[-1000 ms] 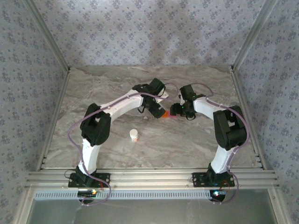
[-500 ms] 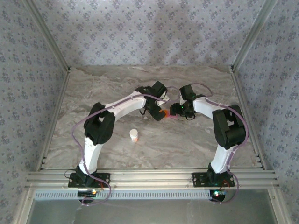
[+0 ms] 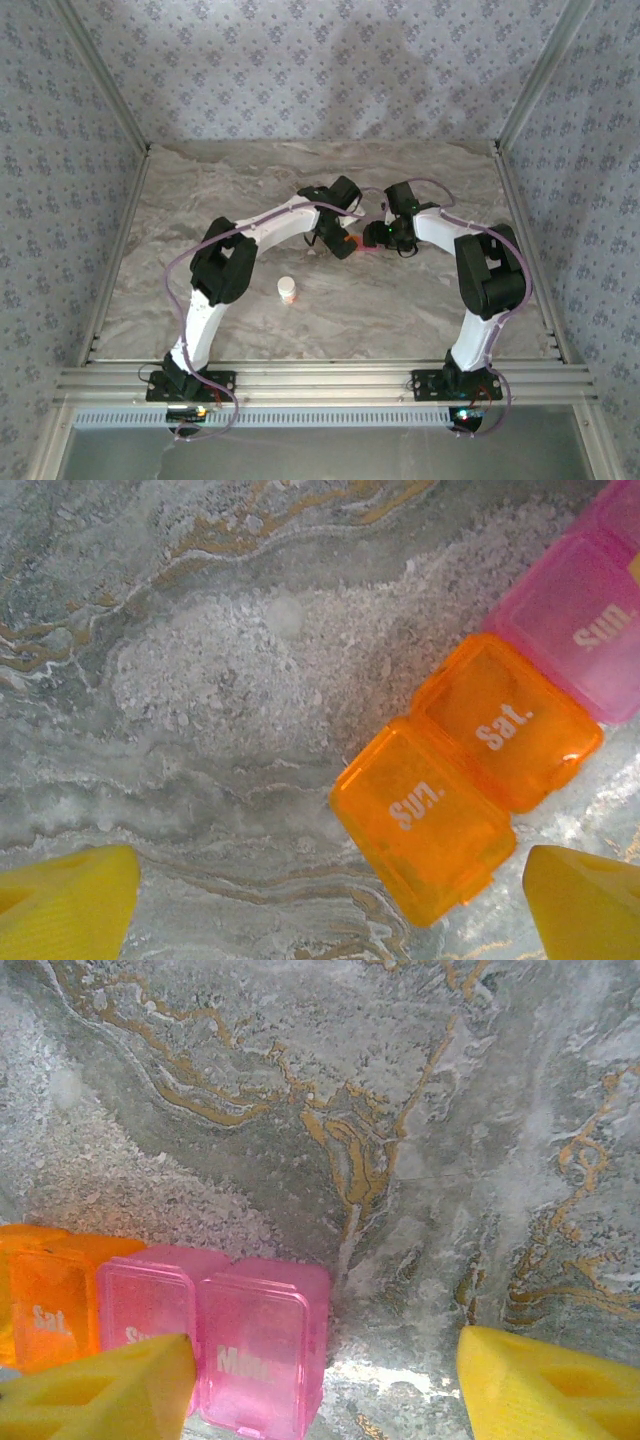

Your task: Sort the pills into containers

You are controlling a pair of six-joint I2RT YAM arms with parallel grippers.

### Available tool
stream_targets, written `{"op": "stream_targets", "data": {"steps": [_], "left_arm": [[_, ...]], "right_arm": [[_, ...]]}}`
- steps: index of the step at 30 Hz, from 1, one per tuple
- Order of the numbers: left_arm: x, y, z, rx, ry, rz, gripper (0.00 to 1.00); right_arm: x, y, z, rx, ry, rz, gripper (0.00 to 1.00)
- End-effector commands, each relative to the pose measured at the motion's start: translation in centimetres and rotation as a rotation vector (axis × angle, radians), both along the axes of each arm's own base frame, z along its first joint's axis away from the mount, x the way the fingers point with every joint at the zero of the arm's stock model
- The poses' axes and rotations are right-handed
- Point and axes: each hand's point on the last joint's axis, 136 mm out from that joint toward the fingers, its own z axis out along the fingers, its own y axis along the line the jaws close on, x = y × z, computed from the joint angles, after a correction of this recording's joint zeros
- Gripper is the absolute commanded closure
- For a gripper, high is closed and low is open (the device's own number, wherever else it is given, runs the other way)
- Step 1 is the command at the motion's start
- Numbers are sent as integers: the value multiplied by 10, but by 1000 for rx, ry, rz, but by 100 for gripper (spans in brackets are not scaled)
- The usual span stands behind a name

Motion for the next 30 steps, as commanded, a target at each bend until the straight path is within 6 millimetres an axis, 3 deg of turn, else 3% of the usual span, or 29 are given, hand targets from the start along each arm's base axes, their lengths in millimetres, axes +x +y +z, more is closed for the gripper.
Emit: {"op": "stream_targets", "data": {"steps": [1,17,30], "left_arm": [[17,1,7,-9,-33,22,2],[60,15,17,-31,-75,113,2],[67,13,3,-30,-54,130,2]], "right_arm": [[-6,-3,-14,-21,45,-3,29],[-9,-3,-20,-31,60,3,30],[-10,0,-23,-37,68,7,30]]}}
